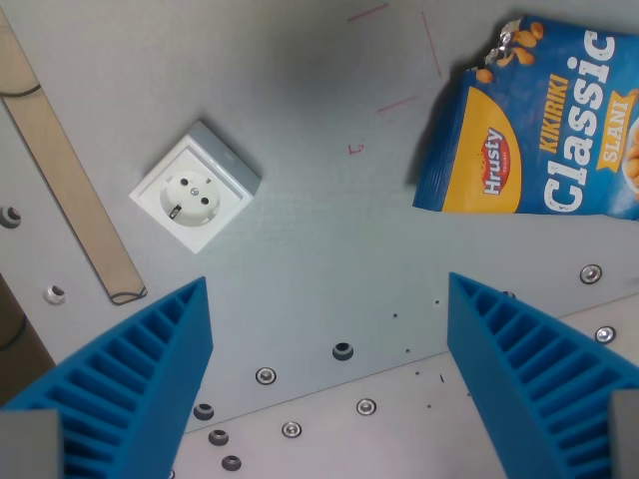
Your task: Rotate around gripper positive z
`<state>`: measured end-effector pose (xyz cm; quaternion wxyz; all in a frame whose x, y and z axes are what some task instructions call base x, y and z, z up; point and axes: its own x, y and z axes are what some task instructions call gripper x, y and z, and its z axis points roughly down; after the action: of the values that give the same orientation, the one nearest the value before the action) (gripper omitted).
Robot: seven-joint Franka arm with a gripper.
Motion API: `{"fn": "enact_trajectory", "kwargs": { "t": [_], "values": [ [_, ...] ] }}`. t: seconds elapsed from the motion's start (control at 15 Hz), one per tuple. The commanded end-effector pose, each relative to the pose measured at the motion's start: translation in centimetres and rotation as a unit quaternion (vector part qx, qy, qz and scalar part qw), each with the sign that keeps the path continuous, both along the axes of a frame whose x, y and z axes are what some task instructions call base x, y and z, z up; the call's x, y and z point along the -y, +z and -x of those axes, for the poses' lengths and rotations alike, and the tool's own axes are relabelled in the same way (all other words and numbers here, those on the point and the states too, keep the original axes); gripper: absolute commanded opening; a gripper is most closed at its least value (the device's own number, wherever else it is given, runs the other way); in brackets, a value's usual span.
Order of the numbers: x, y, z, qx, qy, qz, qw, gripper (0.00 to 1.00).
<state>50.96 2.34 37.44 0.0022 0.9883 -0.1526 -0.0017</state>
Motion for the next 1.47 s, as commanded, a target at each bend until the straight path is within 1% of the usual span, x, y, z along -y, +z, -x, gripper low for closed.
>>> {"fn": "enact_trajectory", "kwargs": {
  "t": [0.07, 0.73, 1.07, 1.47],
  "values": [
    [0.00, 0.15, 0.02, 0.001, -0.007, 0.000, 1.0000, 1.00],
    [0.00, 0.15, 0.02, 0.002, -0.073, 0.000, 0.9973, 1.00],
    [0.00, 0.15, 0.02, 0.002, -0.107, 0.000, 0.9943, 1.00],
    [0.00, 0.15, 0.02, 0.002, -0.146, 0.000, 0.9893, 1.00]
  ]
}}
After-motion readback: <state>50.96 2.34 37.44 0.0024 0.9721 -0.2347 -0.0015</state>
